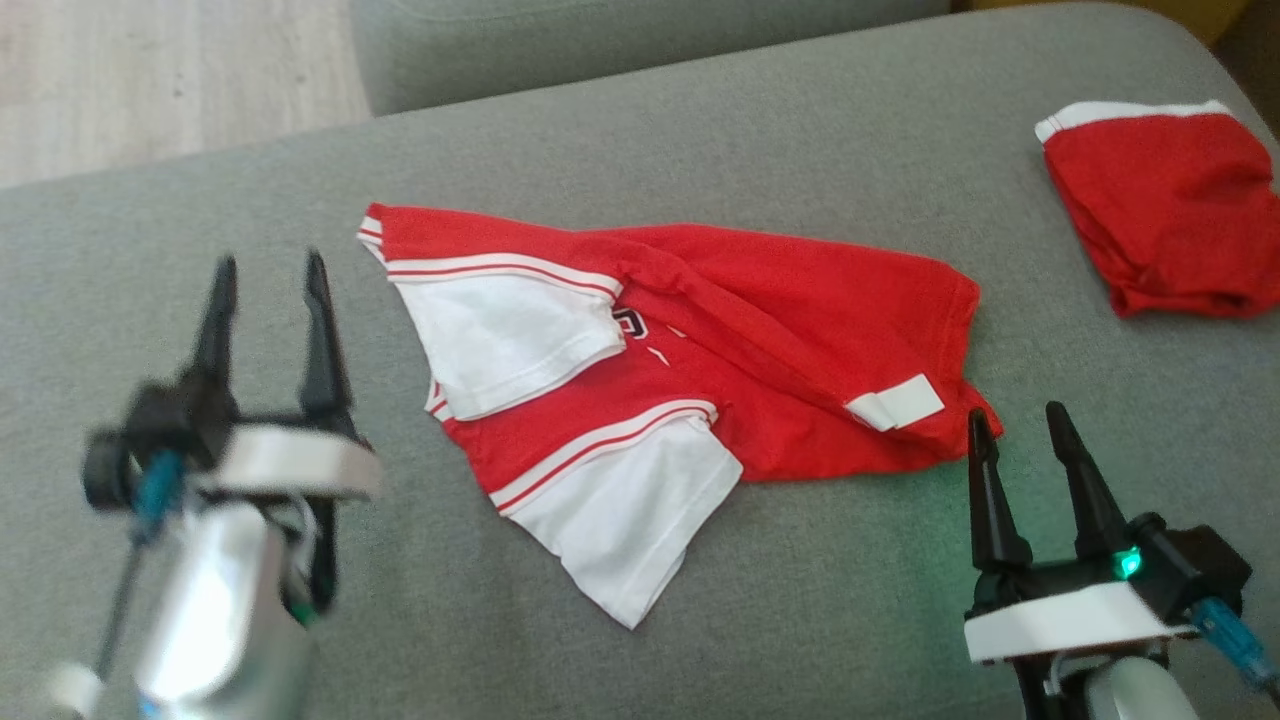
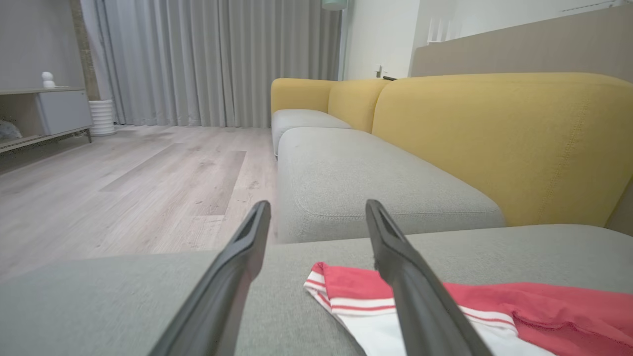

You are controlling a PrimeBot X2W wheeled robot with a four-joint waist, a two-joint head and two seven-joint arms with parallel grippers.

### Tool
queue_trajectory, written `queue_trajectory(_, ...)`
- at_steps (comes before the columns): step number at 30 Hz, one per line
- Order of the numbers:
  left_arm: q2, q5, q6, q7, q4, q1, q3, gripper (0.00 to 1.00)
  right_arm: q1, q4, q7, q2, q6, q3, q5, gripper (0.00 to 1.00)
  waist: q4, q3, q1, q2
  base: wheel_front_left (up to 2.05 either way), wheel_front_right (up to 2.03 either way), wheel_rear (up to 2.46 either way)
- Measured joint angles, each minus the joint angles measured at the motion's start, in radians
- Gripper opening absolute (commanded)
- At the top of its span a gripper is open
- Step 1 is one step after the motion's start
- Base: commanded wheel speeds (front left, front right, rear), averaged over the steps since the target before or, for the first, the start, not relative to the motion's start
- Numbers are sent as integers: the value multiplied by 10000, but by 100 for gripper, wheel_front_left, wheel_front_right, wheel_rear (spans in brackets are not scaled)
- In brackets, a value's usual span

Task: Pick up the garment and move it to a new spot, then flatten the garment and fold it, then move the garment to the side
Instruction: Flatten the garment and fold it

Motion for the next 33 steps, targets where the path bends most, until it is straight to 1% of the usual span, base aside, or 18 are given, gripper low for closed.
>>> queue_trajectory(2,-370,242,130,0,-508,615,173,100,98,19,0,0,2,6,-2,100,86,-112,0,0,0,0,0)
queue_trajectory(4,-840,293,144,-13,-809,1113,324,100,210,82,0,0,0,29,0,100,163,-223,-1,0,0,0,0)
queue_trajectory(6,-1164,318,61,-13,-920,1538,274,100,294,86,0,0,0,36,-2,100,228,-289,-1,0,0,0,0)
queue_trajectory(8,-1300,385,-81,-13,-857,1846,73,100,314,88,0,0,0,33,-2,100,282,-282,-1,0,0,0,0)
queue_trajectory(13,-1432,343,-401,-13,341,1893,-744,100,290,90,0,0,0,113,-82,100,334,-67,-1,0,0,0,0)
queue_trajectory(16,-1459,-65,-669,138,1290,1486,-1227,100,251,94,0,0,0,117,-134,100,346,91,0,0,0,0,0)
queue_trajectory(18,-1463,-403,-746,334,1837,1044,-1544,100,207,100,0,0,0,121,-190,100,349,195,0,0,0,0,0)
queue_trajectory(20,-1482,-792,-715,357,2278,585,-1778,100,106,121,0,0,0,153,-192,100,335,297,0,0,0,0,0)
queue_trajectory(21,-1490,-926,-633,353,2477,373,-1868,100,46,121,0,0,0,174,-211,100,318,348,0,0,0,0,0)
queue_trajectory(24,-1492,-1193,-554,293,3056,-165,-2025,100,-106,127,0,0,0,238,-322,100,249,461,1,0,0,0,0)
queue_trajectory(33,-1524,-1714,-527,84,4073,-852,-2568,100,-139,171,0,0,0,247,-347,100,64,612,1,0,0,0,0)
